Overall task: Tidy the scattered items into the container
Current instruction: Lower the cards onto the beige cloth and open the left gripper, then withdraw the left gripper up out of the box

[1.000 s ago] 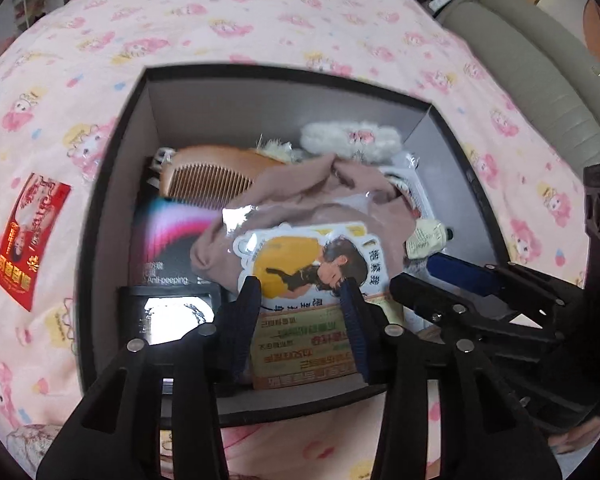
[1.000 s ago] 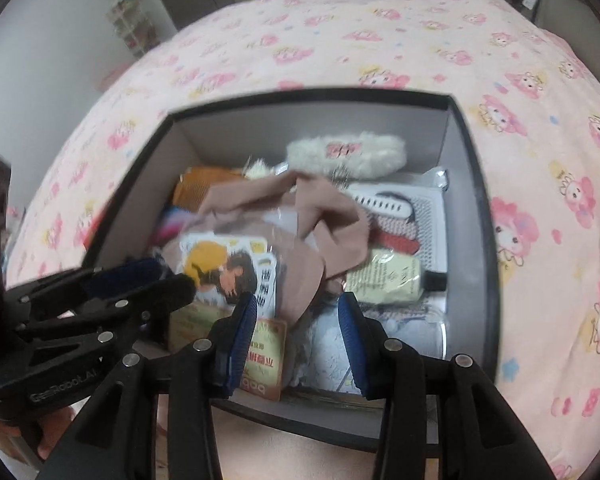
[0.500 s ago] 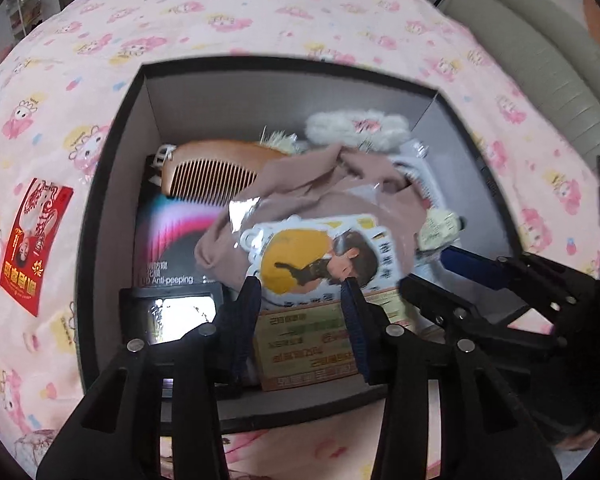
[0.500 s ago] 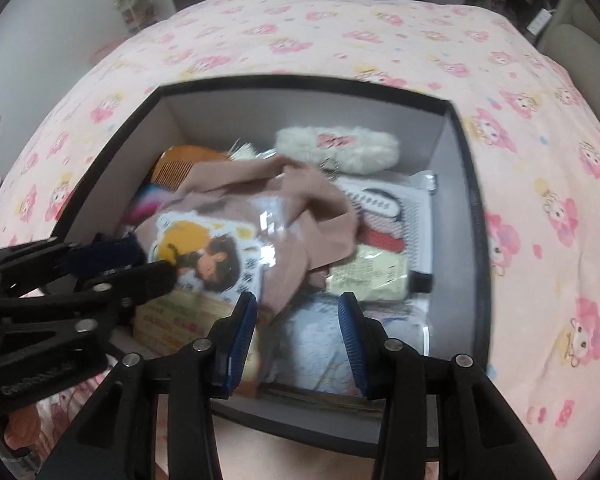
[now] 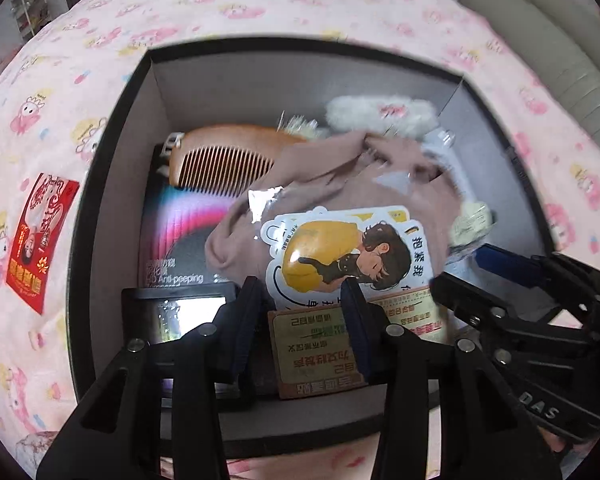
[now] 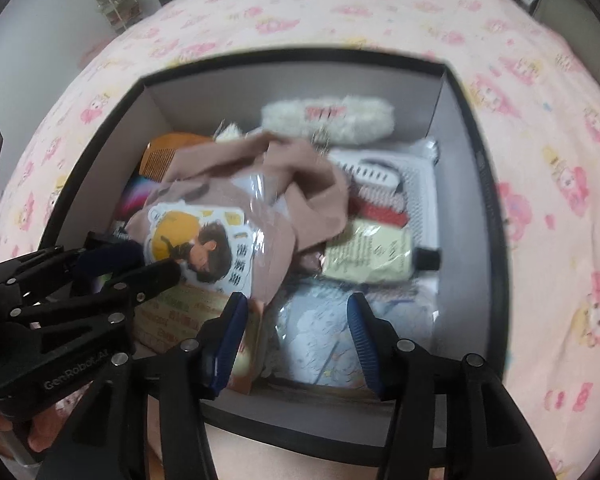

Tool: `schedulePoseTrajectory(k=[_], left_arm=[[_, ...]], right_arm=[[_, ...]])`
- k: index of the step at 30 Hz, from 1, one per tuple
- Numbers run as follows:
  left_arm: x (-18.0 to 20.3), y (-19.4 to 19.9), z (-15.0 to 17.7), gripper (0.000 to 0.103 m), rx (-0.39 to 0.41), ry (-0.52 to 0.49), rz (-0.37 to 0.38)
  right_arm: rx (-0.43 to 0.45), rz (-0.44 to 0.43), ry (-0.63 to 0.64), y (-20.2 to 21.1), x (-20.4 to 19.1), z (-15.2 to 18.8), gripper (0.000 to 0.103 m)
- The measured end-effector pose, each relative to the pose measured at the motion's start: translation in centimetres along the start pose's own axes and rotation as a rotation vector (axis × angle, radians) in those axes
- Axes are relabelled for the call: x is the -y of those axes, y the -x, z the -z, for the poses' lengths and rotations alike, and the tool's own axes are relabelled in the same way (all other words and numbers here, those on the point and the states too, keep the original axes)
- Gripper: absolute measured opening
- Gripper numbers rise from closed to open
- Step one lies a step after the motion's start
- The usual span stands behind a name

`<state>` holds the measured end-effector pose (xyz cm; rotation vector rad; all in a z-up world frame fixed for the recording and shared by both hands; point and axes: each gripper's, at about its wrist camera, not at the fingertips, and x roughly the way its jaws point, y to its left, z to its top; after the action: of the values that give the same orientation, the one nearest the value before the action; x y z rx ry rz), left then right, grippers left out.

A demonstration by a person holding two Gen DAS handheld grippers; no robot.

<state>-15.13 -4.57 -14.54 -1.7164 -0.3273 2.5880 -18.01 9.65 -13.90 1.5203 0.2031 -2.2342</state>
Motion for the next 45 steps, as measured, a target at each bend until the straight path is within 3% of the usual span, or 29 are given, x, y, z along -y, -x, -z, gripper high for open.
schedulePoseTrajectory(k=[4, 11, 19, 24, 29, 32, 40, 45], left_arm=[[-0.1, 1.5, 0.5, 0.043, 0.060, 0.020, 0.044], [0.1, -0.9, 0.2, 0.043, -0.040, 0.002, -0.022], [-0.8, 0.3, 0.6, 0.046, -0.021, 0.040, -0.005], [-0.8, 3.8, 0.9, 0.047, 0.059, 0.052, 0.026], [-0.5, 6.9, 1.3, 0.047, 0.132, 0.045, 0.050], [-0.3, 8.7, 1.5, 0.048, 0.158, 0.024, 0.074], [1.2, 9.4, 1.8, 0.048, 0.183, -0.059, 0.060], [1.2, 10.3, 2.5, 0.048, 0.184, -0.091, 0.074]], right_arm=[[0.039, -0.007, -0.006, 1.0, 0.1, 0.0, 0.048], [-0.036, 0.003, -0.030, -0.2, 0.9, 0.3, 0.048], [-0.042, 0.000, -0.038, 0.2, 1.3, 0.6, 0.051], [0.092, 0.085, -0.011, 3.5, 0.4, 1.1, 0.051], [0.215, 0.081, 0.016, 7.1, -0.9, 1.2, 0.051], [0.231, 0.036, 0.004, 8.0, -1.5, 1.1, 0.051], [0.273, -0.013, -0.018, 7.6, -4.1, 1.9, 0.051], [0.294, 0.002, -0.021, 8.5, -4.6, 2.9, 0.051]])
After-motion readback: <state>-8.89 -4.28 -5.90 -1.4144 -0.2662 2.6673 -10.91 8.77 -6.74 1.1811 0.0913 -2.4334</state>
